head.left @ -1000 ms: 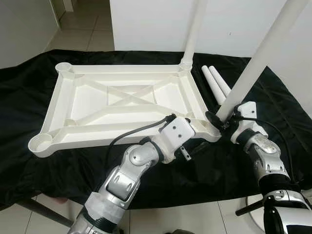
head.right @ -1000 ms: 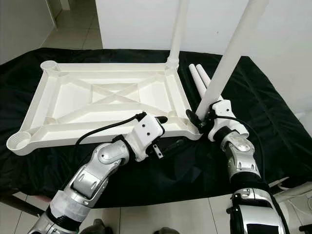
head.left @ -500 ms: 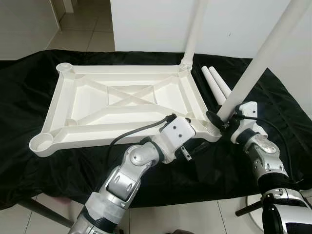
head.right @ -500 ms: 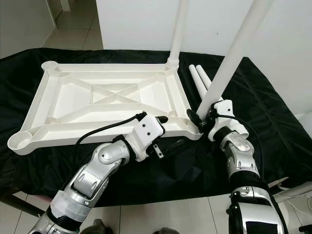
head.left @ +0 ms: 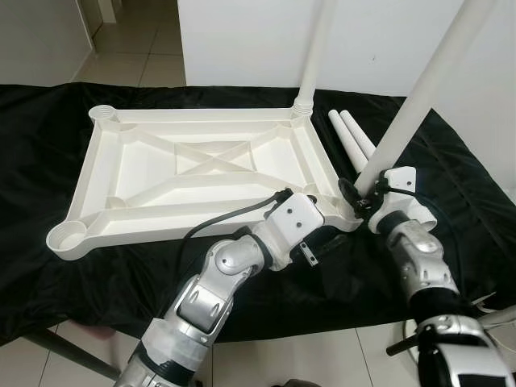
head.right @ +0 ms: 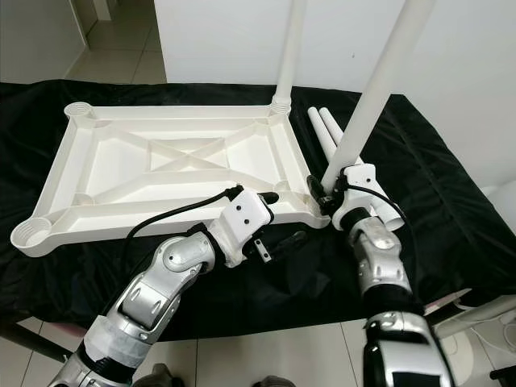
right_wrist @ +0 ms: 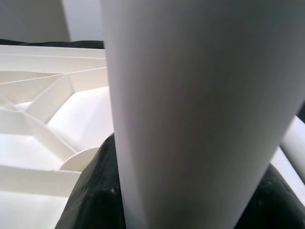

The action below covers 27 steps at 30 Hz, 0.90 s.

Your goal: Building children table

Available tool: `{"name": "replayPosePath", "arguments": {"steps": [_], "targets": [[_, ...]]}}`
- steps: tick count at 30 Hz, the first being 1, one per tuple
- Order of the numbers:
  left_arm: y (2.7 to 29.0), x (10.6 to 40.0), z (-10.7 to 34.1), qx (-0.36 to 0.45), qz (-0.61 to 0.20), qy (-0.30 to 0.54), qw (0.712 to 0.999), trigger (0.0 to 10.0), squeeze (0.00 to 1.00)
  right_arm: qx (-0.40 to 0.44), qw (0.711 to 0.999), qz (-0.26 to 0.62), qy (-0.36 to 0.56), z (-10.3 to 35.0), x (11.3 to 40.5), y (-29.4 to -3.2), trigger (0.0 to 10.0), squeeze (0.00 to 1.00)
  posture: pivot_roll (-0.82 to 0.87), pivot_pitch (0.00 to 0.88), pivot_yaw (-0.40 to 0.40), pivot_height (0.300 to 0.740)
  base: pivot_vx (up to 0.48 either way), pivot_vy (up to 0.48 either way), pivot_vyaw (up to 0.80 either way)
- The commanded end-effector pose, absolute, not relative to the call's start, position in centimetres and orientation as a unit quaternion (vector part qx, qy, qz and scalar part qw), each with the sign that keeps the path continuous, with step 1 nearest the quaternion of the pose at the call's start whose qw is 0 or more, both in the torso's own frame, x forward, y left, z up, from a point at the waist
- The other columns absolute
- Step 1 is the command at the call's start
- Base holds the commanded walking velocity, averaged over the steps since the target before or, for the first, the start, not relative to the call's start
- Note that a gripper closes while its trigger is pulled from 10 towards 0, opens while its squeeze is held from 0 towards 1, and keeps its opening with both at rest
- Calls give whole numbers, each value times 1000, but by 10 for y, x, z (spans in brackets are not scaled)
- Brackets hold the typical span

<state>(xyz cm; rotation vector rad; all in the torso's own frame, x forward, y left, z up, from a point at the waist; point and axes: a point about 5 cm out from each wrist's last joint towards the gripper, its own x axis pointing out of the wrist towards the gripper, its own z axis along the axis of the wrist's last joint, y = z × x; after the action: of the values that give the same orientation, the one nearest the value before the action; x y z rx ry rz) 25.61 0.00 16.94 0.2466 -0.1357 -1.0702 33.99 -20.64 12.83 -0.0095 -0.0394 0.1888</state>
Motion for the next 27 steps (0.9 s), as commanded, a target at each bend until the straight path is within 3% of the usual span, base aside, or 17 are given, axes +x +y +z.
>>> {"name": "replayPosePath", "arguments": {"steps": [1,18,27], "targets": [[-1,255,173,115,-495,-75,858,10000,0,10,998,45,44,103,332,-212,10000,0,-63,20,-36,740,0,0,0],[-5,251,172,111,-504,-77,853,10000,0,56,981,-180,48,101,301,-173,10000,0,-70,9,-41,740,0,0,0],[-5,250,172,111,-508,-77,851,10000,0,64,982,-177,26,110,296,-159,10000,0,-76,0,-38,740,0,0,0]]}}
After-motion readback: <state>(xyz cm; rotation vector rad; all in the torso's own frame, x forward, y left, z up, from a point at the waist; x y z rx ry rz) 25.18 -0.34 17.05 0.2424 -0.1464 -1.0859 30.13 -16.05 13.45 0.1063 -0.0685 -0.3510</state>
